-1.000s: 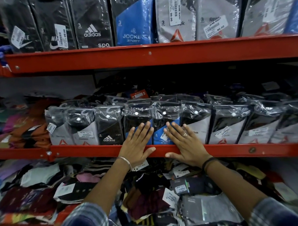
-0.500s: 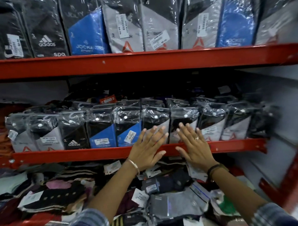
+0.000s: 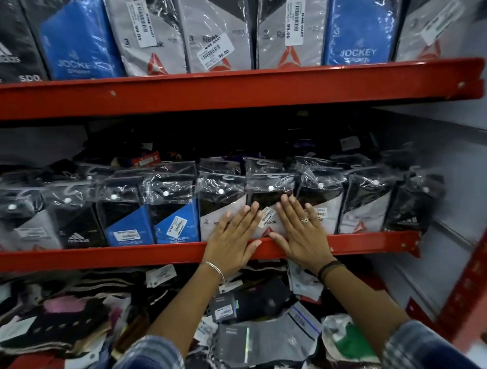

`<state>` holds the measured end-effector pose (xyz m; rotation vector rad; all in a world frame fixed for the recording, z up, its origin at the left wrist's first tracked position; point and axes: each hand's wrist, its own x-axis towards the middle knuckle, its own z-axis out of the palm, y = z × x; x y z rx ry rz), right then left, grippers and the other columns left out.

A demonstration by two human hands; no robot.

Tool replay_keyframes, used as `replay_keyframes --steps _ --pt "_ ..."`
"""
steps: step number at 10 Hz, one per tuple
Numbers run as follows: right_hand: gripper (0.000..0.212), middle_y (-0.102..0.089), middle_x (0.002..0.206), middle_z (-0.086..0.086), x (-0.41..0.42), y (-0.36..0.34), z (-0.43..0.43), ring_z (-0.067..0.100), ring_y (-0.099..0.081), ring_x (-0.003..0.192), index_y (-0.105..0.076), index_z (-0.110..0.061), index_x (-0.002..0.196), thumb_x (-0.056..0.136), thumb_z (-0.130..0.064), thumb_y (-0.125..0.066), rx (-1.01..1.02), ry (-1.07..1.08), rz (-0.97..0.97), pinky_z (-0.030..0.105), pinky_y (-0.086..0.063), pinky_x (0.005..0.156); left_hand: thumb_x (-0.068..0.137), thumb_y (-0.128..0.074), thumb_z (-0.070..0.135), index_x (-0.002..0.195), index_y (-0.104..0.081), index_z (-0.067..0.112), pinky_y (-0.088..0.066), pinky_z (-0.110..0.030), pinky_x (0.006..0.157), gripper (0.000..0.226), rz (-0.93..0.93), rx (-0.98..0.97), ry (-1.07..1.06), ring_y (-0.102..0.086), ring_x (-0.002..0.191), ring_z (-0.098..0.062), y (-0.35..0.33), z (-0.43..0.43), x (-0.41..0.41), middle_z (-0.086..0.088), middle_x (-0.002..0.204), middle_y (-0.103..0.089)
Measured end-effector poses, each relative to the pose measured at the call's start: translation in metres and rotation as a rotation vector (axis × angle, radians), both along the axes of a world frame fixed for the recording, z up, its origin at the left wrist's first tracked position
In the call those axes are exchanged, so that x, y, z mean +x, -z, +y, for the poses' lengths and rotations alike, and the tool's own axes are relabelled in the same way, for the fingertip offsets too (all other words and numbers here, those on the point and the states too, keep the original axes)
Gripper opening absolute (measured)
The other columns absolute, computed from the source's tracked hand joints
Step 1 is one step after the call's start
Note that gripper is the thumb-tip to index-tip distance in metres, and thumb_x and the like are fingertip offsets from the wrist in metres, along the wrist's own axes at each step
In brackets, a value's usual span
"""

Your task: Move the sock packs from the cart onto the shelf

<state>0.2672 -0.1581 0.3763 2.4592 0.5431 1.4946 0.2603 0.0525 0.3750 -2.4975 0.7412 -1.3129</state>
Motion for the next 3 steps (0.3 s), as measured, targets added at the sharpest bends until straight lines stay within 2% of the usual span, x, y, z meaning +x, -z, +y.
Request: replay_keyframes --steps 2,3 --pt "0.07 0.02 0.158 0.002 -0.02 -0.009 0.0 0.015 0.012 0.146 0.006 -0.013 0.15 0.097 -0.055 -0.013 0.018 -0.057 0.145 0.036 0.004 0.119 0.095 -0.023 0.048 0.15 0.0 0.014 -0.001 -0.041 0.117 0.068 0.125 0.022 -0.033 0.008 0.145 -0.017 -0.01 0.001 -0.018 -0.004 0.157 0.019" --pt "0.066 0.001 0.16 0.003 -0.045 -0.023 -0.004 0.014 -0.001 0.147 0.002 -0.016 0.15 0.098 -0.051 -0.017 0.074 -0.194 0.169 0.037 -0.005 0.119 0.098 -0.013 0.045 0.15 0.002 0.016 0.002 -0.041 0.117 0.061 0.113 0.054 0.056 0.008 0.145 -0.018 -0.023 0.009 -0.039 -0.001 0.157 0.018"
